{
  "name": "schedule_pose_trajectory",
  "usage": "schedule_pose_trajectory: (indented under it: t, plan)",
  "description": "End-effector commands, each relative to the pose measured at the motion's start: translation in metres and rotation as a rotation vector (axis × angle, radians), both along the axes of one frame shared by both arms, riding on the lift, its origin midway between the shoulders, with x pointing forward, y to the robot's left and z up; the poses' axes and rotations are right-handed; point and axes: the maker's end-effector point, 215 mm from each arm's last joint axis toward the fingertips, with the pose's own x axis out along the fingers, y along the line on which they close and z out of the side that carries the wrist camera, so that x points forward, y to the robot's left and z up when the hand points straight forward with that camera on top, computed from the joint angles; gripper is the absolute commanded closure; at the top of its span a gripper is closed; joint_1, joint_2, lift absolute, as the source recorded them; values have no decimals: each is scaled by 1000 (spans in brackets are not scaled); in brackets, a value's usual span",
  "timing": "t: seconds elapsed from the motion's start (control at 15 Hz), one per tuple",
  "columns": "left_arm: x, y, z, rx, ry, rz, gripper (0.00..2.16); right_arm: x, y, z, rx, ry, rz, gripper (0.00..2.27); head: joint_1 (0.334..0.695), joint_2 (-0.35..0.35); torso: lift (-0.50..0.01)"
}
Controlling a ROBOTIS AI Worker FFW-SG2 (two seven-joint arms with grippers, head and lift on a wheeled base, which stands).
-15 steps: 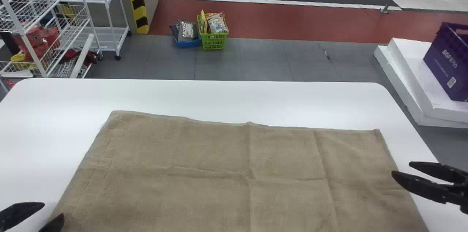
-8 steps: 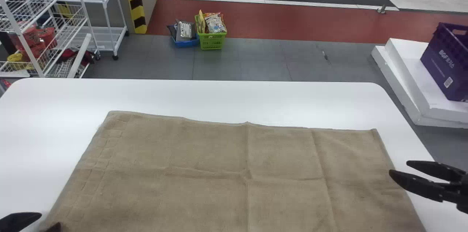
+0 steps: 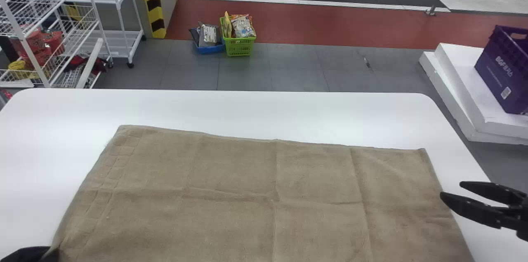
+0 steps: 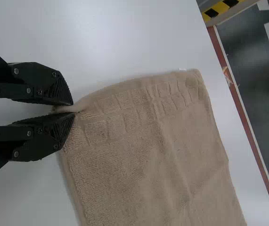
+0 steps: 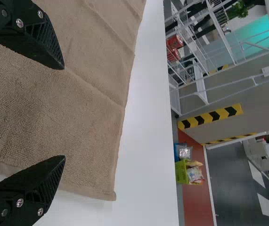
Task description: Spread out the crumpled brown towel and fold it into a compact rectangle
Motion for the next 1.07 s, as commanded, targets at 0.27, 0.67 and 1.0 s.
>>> schedule_pose_trajectory:
  t: [0.27,0.67,1.0]
  plan:
    - [-39,3,23,-19,47,-22,961,7,11,0,6,-10,25,147,695,-104,-127]
    - [-62,2,16,-41,114,-22,961,12,13,-2,-3,-17,48,147,695,-82,-127]
    - [-66,3,12,-52,129,1,33,12,11,-3,-5,-13,49,147,695,-91,-127]
